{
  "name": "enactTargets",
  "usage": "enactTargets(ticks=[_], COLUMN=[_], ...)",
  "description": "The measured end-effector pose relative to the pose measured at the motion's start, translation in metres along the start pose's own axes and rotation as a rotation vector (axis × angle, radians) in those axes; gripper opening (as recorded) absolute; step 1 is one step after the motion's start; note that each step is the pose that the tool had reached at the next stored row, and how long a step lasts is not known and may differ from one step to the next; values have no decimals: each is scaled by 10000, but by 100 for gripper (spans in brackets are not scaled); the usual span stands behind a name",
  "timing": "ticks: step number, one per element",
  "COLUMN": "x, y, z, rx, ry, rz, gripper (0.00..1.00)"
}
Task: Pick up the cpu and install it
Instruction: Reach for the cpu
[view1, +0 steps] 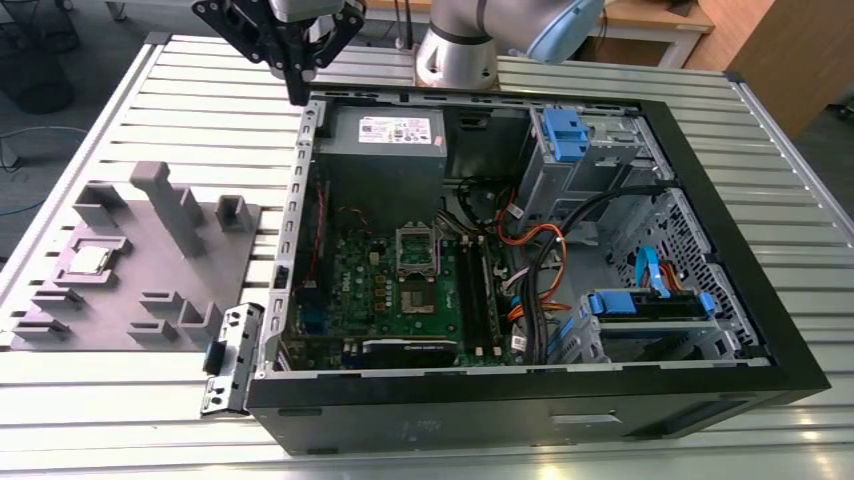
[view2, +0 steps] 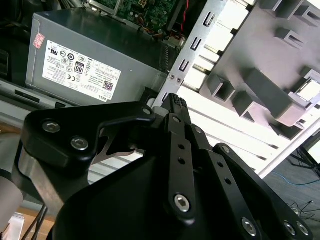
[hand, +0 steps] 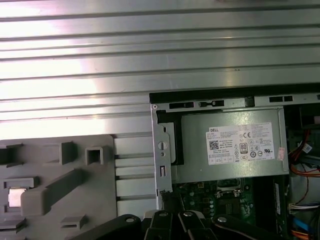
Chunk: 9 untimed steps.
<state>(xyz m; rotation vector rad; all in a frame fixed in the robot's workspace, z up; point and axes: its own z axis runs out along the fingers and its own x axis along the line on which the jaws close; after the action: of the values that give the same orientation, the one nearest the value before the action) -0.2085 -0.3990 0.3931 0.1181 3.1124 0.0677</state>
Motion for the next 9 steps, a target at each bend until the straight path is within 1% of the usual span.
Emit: enactTargets(ticks=[9], x=[54], y=[-4], z=[0], rx=[1], ry=[-1], rz=[0], gripper=[11])
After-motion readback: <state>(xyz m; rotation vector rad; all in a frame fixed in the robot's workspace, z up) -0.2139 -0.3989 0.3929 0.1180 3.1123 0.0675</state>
